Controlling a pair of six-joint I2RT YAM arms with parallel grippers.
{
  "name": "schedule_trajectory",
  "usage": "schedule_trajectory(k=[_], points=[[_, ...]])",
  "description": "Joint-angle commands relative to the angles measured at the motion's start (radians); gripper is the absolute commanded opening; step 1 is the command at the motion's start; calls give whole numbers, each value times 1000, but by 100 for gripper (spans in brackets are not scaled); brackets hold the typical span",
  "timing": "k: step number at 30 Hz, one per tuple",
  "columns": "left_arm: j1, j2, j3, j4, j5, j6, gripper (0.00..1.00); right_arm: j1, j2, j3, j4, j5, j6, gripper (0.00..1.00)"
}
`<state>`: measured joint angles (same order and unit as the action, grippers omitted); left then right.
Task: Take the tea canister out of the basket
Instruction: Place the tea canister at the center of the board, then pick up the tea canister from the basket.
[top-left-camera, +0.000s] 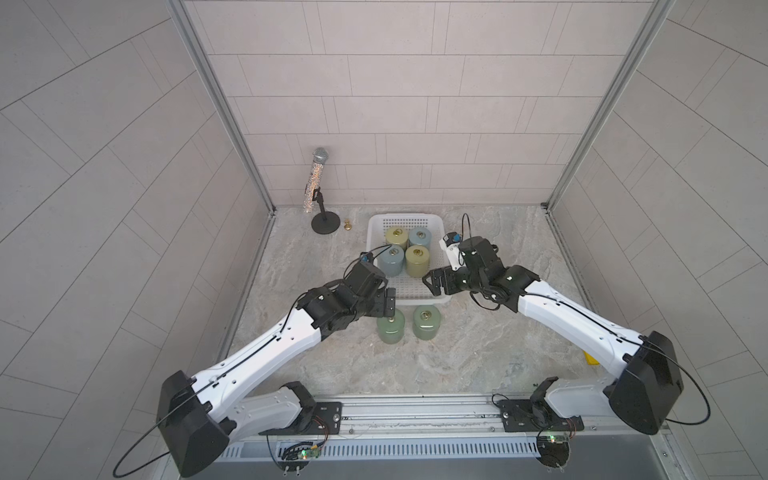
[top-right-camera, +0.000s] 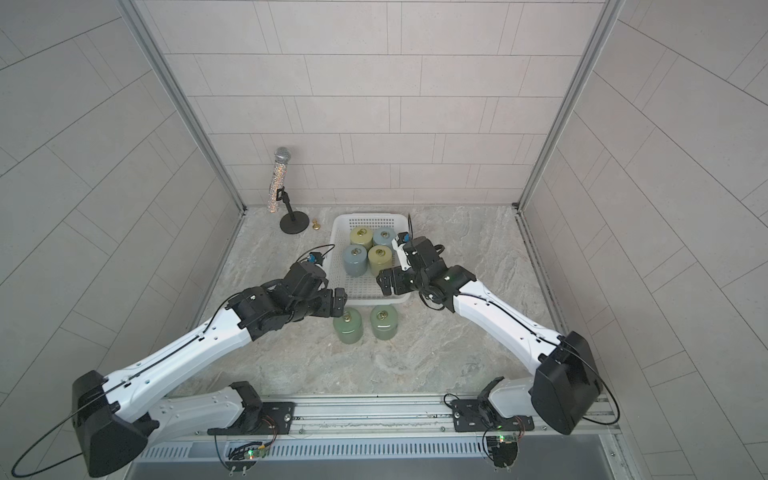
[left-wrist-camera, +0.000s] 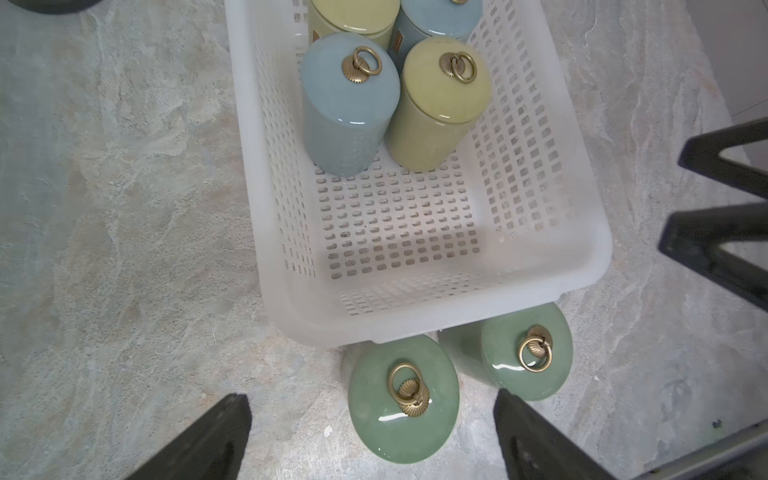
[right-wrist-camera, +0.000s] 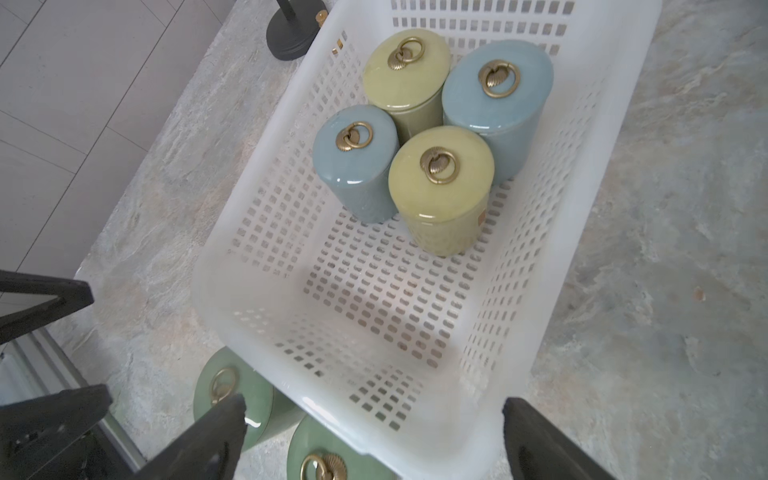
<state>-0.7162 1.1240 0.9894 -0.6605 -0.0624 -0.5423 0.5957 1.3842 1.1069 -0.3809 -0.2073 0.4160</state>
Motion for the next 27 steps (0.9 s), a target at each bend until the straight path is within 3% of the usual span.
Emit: schedule_trajectory(k=[1,9,21,27], points=[[67,-42,11,42,178,57,100,6,70,48,20,47,-44,100],[241,-66,-28,144,399,56,100,6,267,153,63,107,-66,100],[270,-70,26,132,374,102,100,5,479,303,65,247,-80,100],[277,-75,35,115,364,102,100,-3,567,375,70,261,-92,100]])
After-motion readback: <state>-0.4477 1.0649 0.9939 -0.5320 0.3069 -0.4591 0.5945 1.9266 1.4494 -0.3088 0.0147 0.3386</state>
